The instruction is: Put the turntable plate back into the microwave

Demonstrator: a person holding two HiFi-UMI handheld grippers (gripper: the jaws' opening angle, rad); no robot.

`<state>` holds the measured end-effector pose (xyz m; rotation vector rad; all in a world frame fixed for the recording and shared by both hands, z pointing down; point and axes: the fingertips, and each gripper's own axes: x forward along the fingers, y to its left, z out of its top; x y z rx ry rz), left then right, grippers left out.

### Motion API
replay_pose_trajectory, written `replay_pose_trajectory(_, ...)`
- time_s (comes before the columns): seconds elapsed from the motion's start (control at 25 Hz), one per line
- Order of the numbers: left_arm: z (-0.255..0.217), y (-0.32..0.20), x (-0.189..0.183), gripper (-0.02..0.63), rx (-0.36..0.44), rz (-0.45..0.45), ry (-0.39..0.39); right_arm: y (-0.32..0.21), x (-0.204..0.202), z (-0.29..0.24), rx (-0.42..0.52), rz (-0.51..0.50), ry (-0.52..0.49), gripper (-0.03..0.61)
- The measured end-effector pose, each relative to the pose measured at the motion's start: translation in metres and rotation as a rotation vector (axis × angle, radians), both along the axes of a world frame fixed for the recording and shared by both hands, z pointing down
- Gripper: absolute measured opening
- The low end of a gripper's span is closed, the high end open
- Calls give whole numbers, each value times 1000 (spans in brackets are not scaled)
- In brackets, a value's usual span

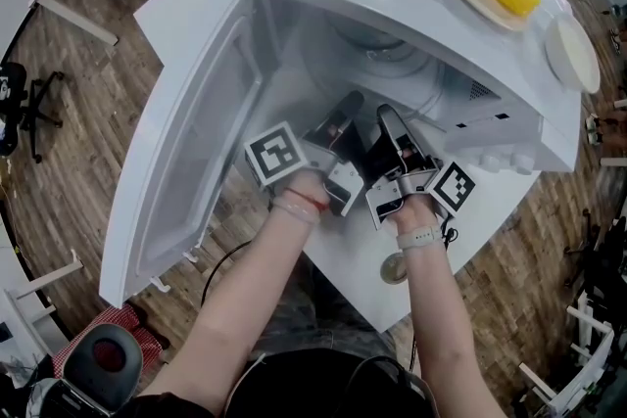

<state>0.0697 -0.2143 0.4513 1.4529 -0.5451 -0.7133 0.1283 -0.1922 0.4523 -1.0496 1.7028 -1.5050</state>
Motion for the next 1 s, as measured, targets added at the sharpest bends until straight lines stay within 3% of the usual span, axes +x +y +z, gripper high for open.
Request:
replay_pose_trajectory(0.28, -2, 2, -1, 34, 15, -5, -21, -1, 2, -1, 8, 2, -30, 71)
replay_pose_trajectory(0.48, -11, 4, 2, 35, 25, -17, 43, -5, 8, -3, 15, 8, -31, 69)
replay_pose_trajectory(0.64, -8, 2, 1, 35, 14, -16, 14, -8, 9, -3, 18, 11, -37, 69)
replay_pose_trajectory(1.0, -9, 4, 1, 35, 0, -18, 37, -12, 11, -3, 18, 19, -34, 69)
